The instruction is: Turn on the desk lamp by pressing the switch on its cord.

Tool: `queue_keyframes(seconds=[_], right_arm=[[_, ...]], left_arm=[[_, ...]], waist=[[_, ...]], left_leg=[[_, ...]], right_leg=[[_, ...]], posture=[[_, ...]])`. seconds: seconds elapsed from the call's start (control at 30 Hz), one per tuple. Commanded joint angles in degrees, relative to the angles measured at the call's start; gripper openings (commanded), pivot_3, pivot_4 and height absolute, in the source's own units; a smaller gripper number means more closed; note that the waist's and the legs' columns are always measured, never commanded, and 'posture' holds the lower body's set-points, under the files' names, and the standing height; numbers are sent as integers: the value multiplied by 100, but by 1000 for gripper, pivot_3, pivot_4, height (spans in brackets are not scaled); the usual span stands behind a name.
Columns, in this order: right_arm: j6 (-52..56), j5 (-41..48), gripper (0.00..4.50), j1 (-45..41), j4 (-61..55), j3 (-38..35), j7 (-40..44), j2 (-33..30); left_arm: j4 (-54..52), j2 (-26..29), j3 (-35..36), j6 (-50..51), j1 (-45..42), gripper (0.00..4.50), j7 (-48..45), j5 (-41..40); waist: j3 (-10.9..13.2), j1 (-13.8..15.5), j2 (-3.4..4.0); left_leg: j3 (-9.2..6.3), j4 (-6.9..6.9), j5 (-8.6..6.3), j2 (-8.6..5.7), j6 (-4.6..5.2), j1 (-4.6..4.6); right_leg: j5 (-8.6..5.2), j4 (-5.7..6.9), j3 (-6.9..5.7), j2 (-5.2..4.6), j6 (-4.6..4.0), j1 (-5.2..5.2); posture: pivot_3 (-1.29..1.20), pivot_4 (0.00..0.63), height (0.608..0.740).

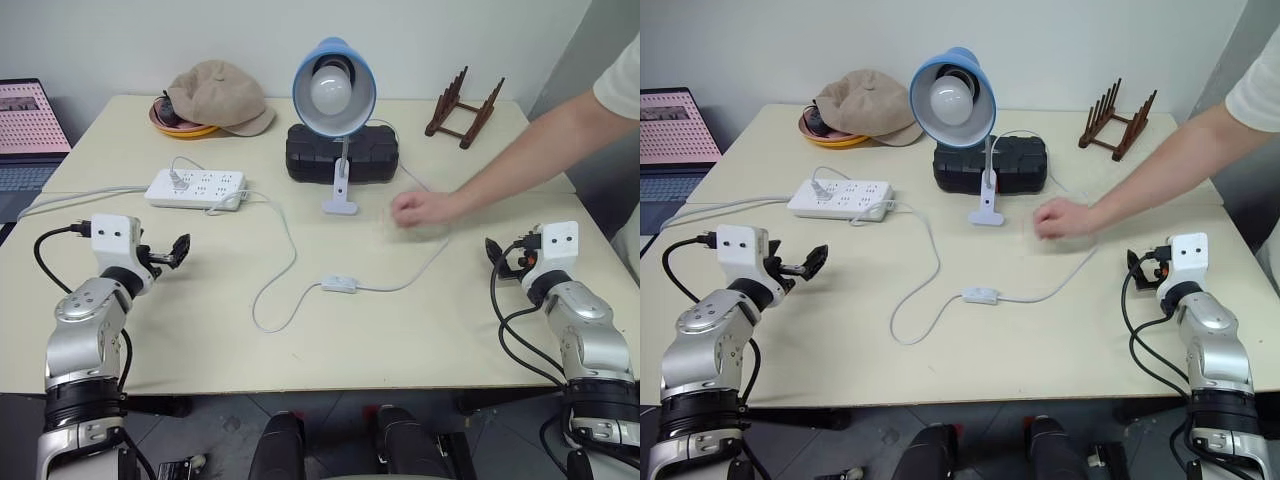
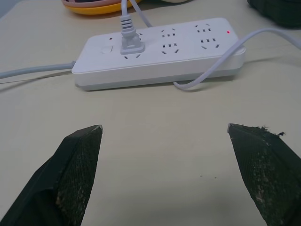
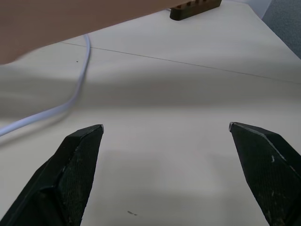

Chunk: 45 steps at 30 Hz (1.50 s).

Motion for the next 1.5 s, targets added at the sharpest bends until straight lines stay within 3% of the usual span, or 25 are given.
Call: queue_keyframes(seconds=[0.03, 0.5, 0.7, 0.87, 1.03, 1.3, 1.5], right_arm=[[-37, -3, 4500, -2, -204, -107, 47, -80], [195, 48, 4500, 282, -705, -134, 144, -131], [1100, 728, 4500, 777, -1841, -143, 1235, -751], [2418, 1992, 4500, 1253, -2990, -261, 2393, -1559], [3352, 2989, 4500, 1690, -4019, -317, 2914, -2116], [3855, 3521, 4500, 1959, -4974, -332, 2015, -1638], [3909, 3604, 4500, 2266, -5318, -451, 1446, -1370]], left_arm=[[-341, 120, 115, 80, 52, 4432, -96, -124], [-488, 343, -88, 395, -114, 4432, -681, -355], [-971, 1051, -853, 1036, -473, 4432, -2354, -770], [-879, 1395, -2065, 1169, -1279, 4432, -3980, -728], [257, 836, -3061, 481, -2465, 4432, -4820, -179], [2494, -303, -4026, -979, -3556, 4432, -5865, 693], [3867, -796, -4274, -2098, -3869, 4432, -6196, 1280]], waist=[[0, 0, 0], [0, 0, 0], [1, 17, 1], [1, 10, 1], [1, 21, 0], [-1, 11, -5], [-1, 6, -7]], left_leg=[[0, 0, 0, 0, 0, 0], [0, 0, 0, 0, 0, 0], [-1, -2, 0, 0, 0, -4], [-1, -2, 0, 0, 0, -3], [-2, 1, 0, 0, 0, -4], [-7, 2, -1, -1, 1, -11], [-10, 2, -1, -1, 2, -24]], right_leg=[[0, 0, 0, 0, 0, 0], [-1, -1, 0, 0, -1, 0], [-4, -2, -2, -1, -6, -2], [-22, -1, -1, 0, -37, -2], [-23, -4, -3, 1, -37, 0], [-21, -6, -5, 4, -33, -2], [-13, -8, -6, 5, -16, -10]], posture=[[0, 150, 740], [0, 150, 740], [0, 150, 740], [0, 150, 740], [0, 150, 740], [0, 150, 740], [0, 150, 740]])
